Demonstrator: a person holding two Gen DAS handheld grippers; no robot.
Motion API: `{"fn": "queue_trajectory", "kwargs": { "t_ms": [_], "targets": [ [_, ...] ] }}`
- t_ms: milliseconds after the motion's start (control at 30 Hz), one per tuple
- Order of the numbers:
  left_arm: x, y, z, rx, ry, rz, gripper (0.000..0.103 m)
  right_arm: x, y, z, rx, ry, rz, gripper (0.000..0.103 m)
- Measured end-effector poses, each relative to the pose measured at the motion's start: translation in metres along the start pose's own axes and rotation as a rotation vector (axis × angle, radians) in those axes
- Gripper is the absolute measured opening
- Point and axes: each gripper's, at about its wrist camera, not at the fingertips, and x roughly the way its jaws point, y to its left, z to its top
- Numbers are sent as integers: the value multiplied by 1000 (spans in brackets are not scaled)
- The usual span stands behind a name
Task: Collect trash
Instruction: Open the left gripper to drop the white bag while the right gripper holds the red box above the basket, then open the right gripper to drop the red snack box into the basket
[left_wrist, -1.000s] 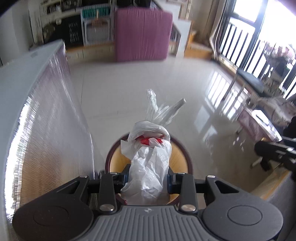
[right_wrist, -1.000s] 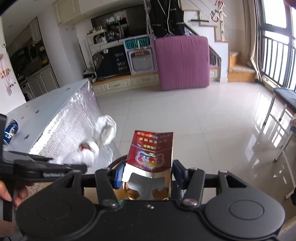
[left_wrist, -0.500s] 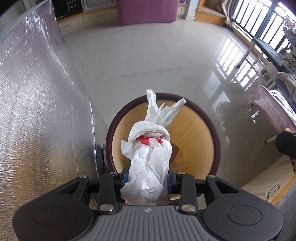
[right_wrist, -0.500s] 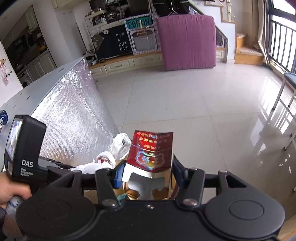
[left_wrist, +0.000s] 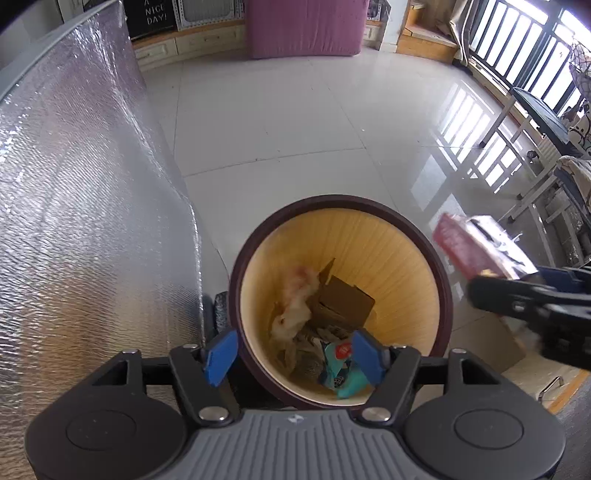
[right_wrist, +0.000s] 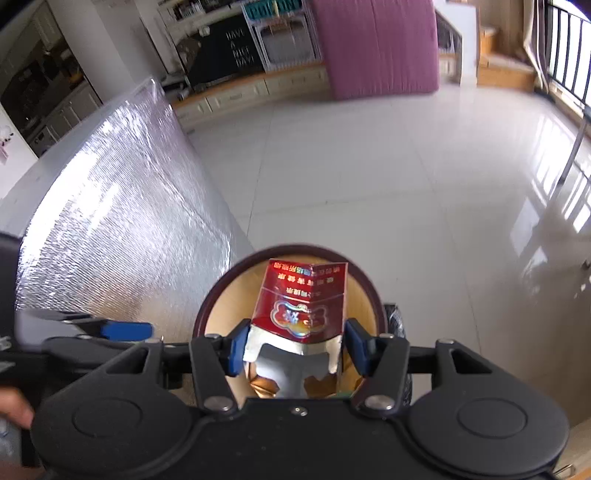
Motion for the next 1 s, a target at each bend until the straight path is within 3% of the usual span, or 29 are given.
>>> {"fn": "queue_trajectory", "kwargs": {
  "t_ms": [233, 467, 667, 767, 800, 833, 1000],
  "targets": [
    [-3, 11, -1, -9, -14, 4, 84, 34, -4, 5, 75, 70, 10, 56],
    [-1, 15, -4, -17, -20, 0, 87, 54, -12, 6, 93, 117, -33, 56],
    [3, 17, -5, -20, -7, -10, 95, 94, -12, 1, 51, 247, -56, 56],
    [4, 19, -4, -28, -11, -15, 102, 106, -13, 0, 92, 276, -33, 66],
    [5, 19, -4, -30, -12, -16, 103, 107, -14, -1, 115, 274, -19, 82],
    [5, 19, -3, -31, -12, -17, 103, 108, -15, -1, 132, 267, -14, 92],
    [6, 17, -5, -23, -13, -25, 103, 98, -25, -1, 115, 248, -68, 92]
  ]
}}
